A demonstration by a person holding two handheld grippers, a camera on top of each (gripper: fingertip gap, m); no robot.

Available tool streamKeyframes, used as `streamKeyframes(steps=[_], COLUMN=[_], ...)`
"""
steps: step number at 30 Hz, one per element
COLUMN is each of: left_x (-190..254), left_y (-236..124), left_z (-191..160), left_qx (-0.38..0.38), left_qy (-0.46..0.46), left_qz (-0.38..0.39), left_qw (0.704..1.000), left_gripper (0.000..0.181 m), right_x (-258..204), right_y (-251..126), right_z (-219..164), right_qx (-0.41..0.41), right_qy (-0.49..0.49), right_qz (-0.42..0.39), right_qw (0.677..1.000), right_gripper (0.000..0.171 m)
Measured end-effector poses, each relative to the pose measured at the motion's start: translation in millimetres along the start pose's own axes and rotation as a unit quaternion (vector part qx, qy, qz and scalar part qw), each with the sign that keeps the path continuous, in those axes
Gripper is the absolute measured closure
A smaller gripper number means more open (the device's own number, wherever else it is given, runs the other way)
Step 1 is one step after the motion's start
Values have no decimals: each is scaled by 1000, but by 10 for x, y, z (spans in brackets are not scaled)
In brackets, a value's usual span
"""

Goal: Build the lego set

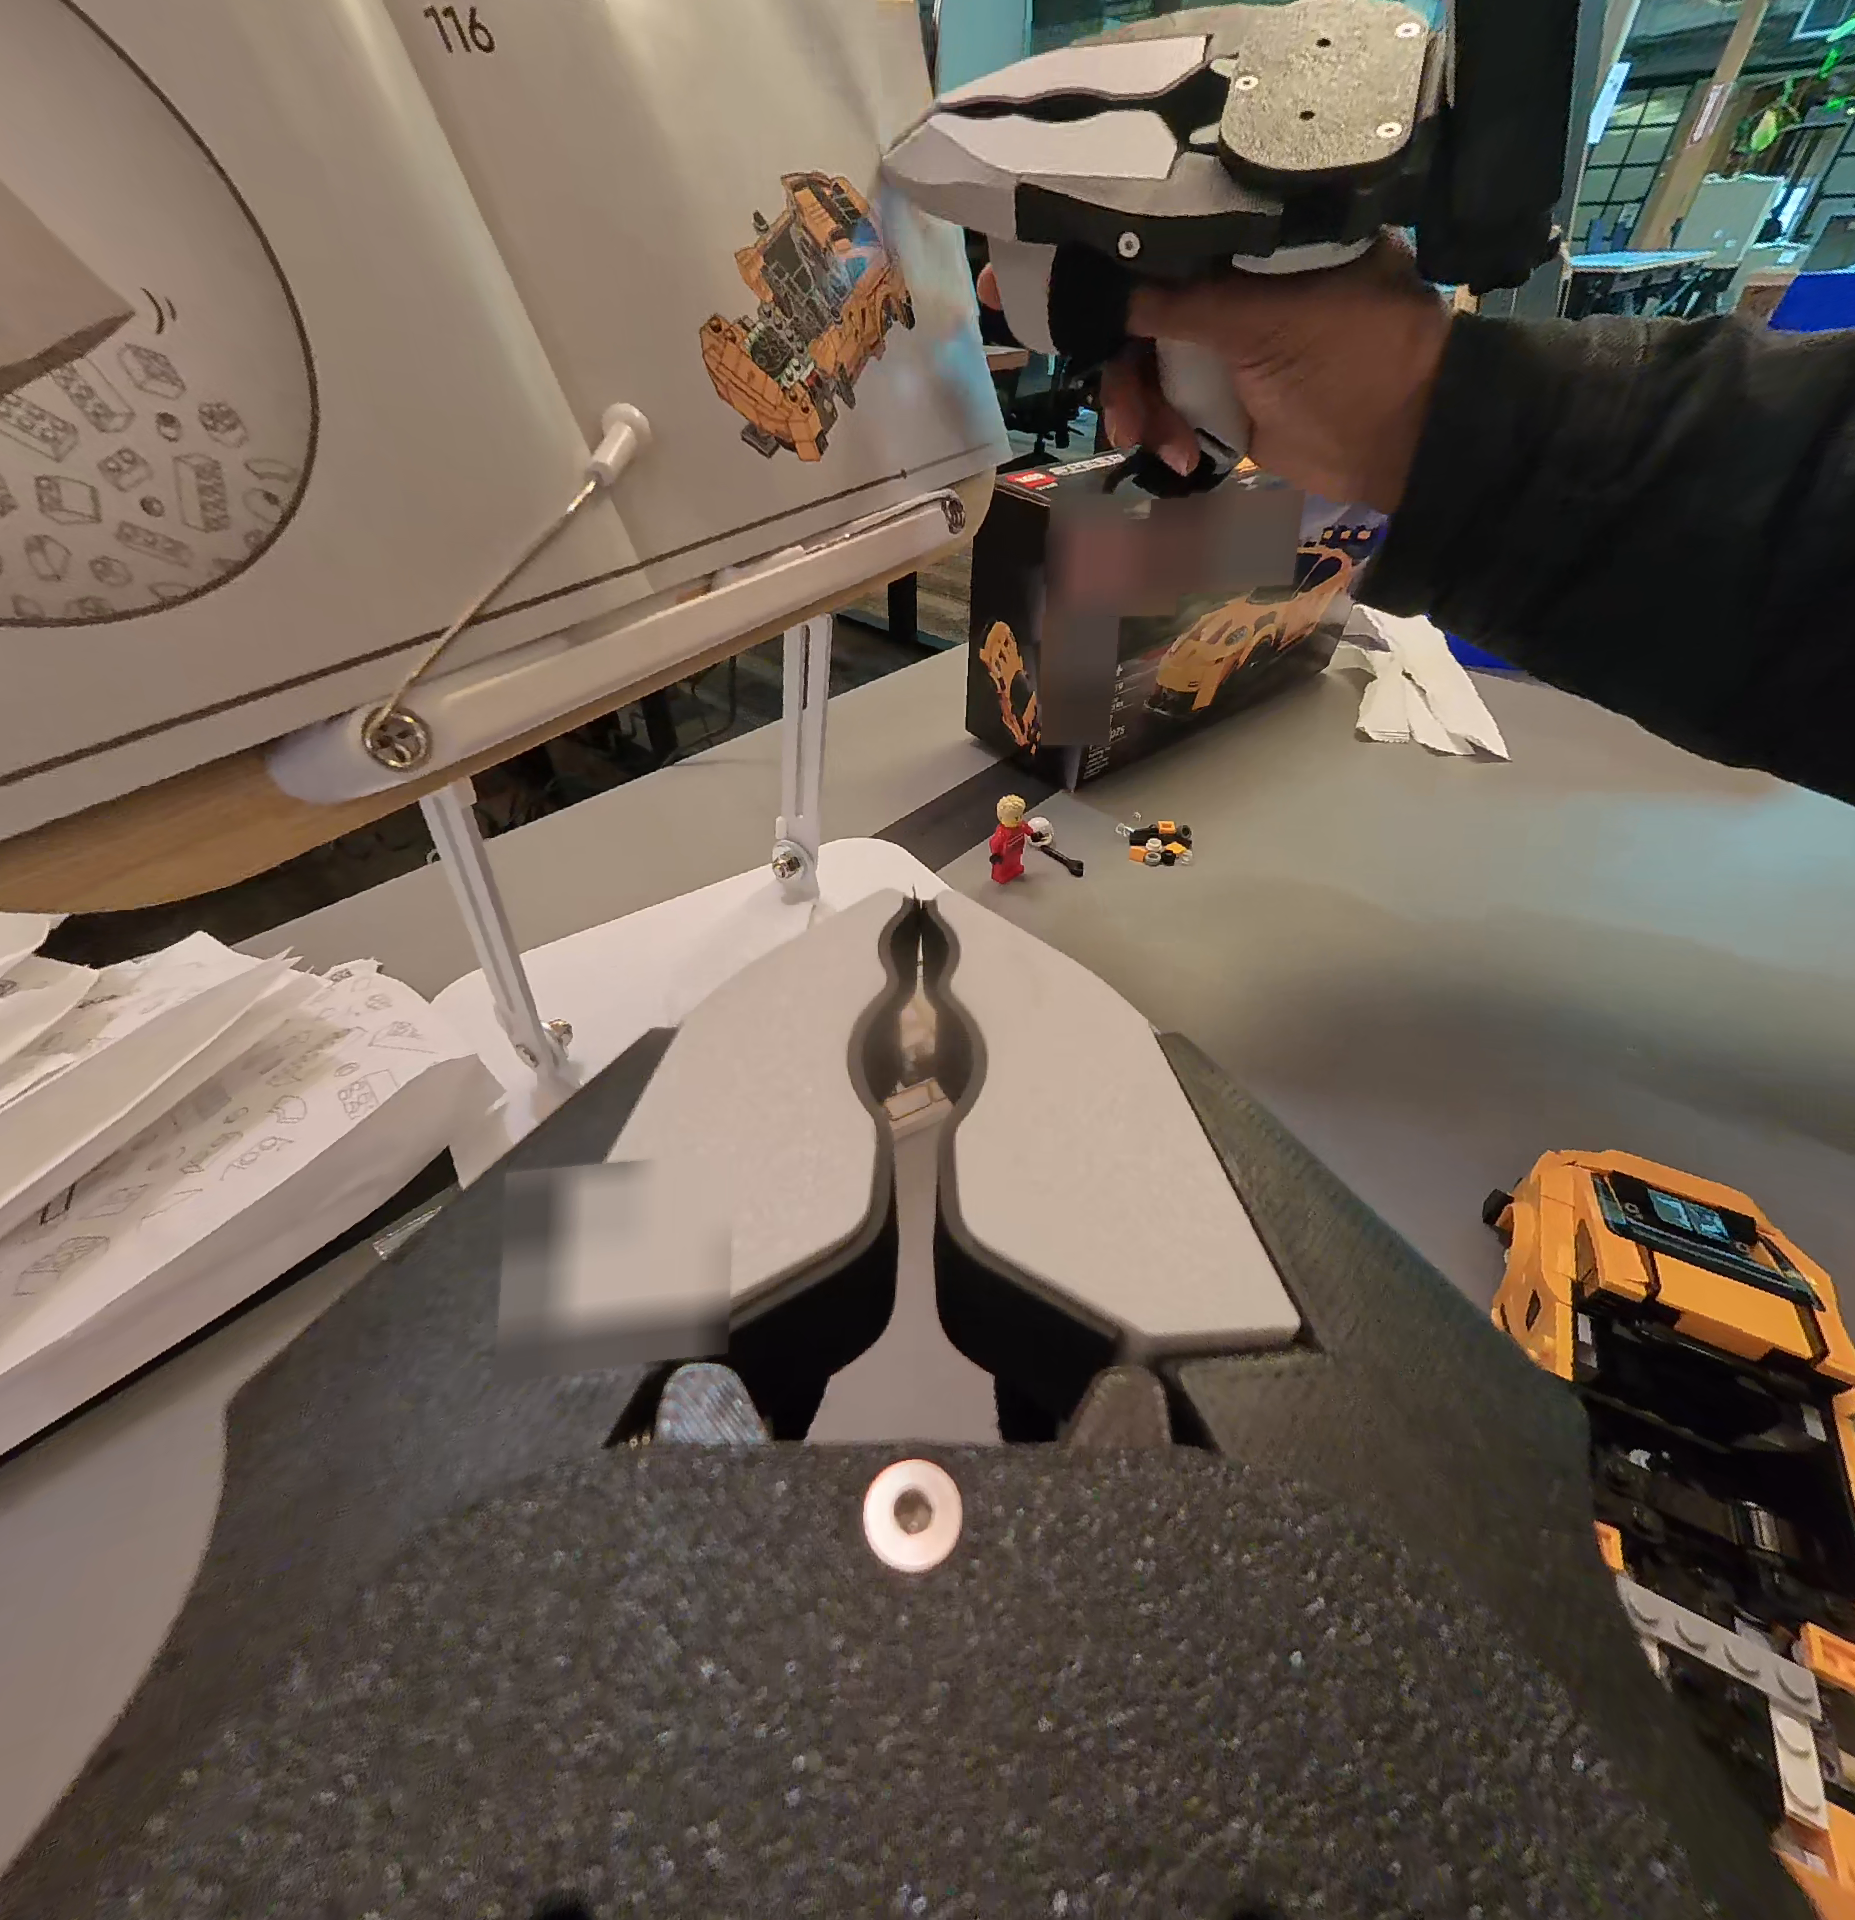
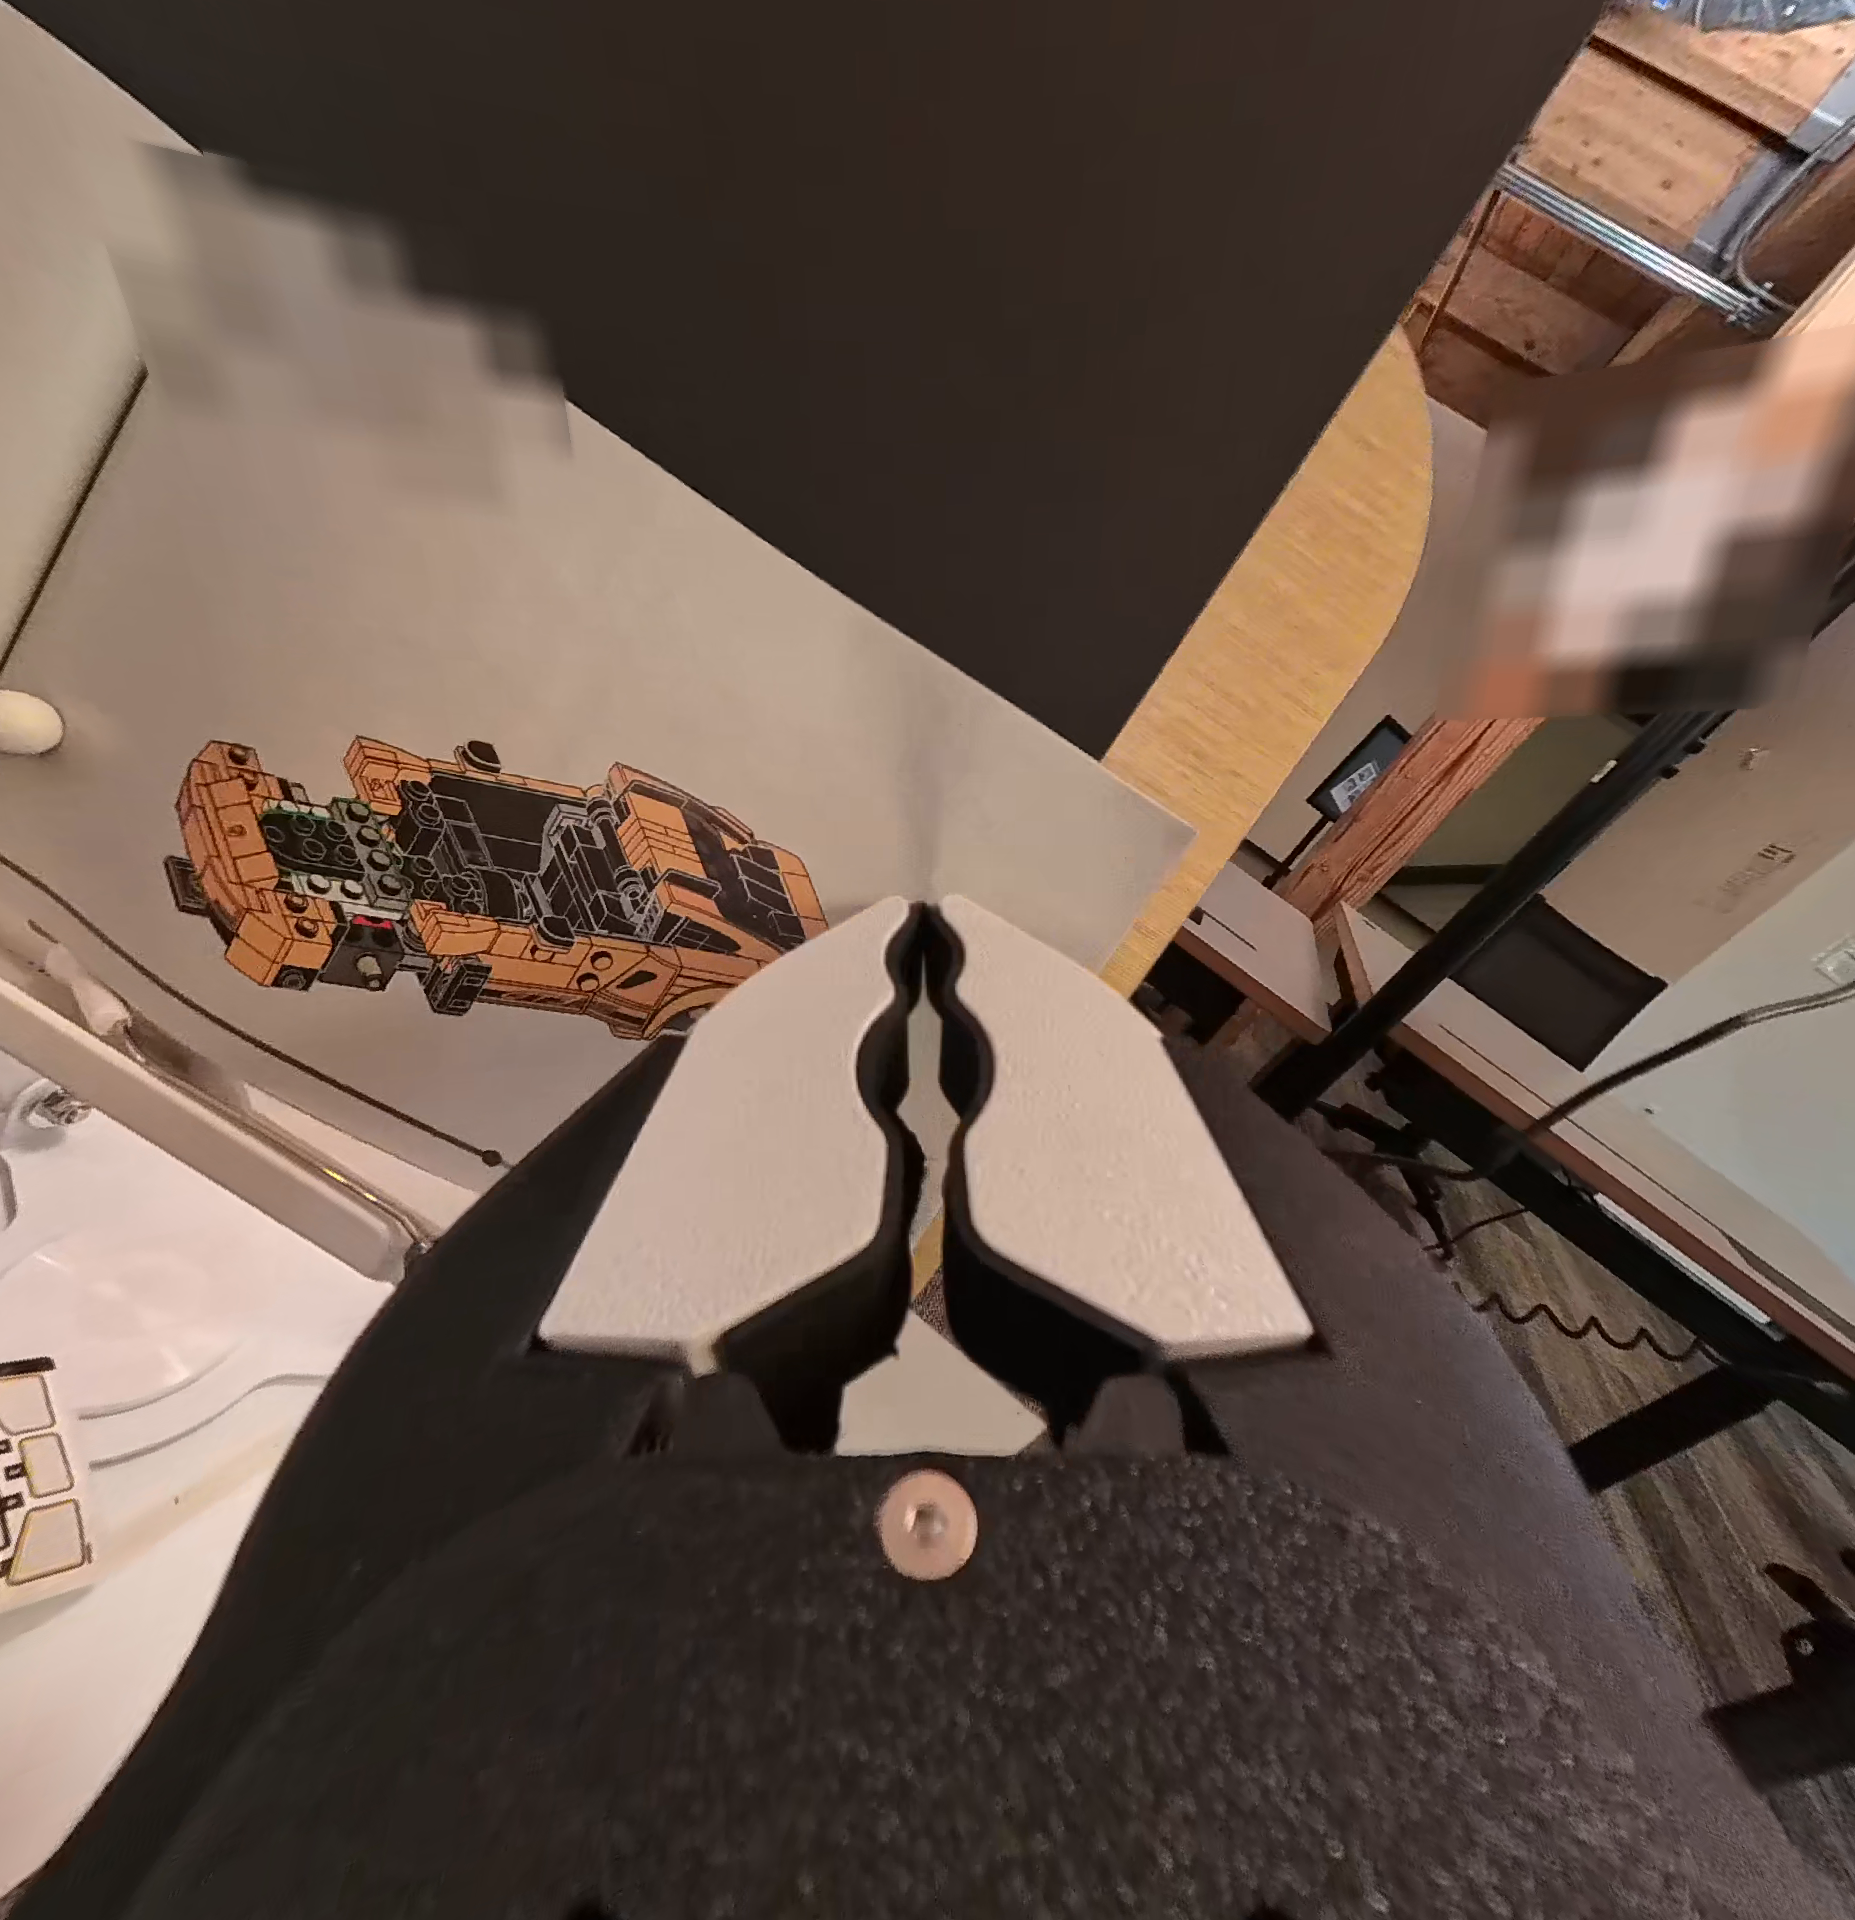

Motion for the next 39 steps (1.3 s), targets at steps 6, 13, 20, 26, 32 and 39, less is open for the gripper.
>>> streamKeyframes(steps=[6, 13, 20, 26, 32, 39], left_x=[-2, 23, 31, 21, 28, 142], left_y=[-5, 6, 15, 10, 6, 124], left_z=[-6, -9, -27, -38, -16, 433], left_qx=[-1, -3, -5, -7, -5, 27], left_qy=[1, 4, 1, 1, 3, -42], left_qz=[1, -4, -7, -5, -5, -72], left_qw=[1000, 1000, 1000, 1000, 1000, 996], left_gripper=[181, 181, 181, 181, 181, 158], right_x=[34, 75, 95, 42, -109, -389], right_y=[-88, 61, 48, -55, -338, -608], right_z=[89, 117, 73, 107, 177, 152], right_qx=[26, 2, 3, 20, 80, 112], right_qy=[-7, 4, 8, -35, -126, -204], right_qz=[-21, 9, 7, -19, -54, -33], right_qw=[999, 1000, 1000, 999, 987, 972], right_gripper=[163, 107, 133, 157, 163, 165])
Point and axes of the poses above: each gripper's, where its closed fingertips meet, y out along the fingers, z out of its top, x = y × z across the jaws, the point moved 6 cm from there along -y, back along the fingers, and after that the axes turned 10 degrees about y, right-handed, at the moved point
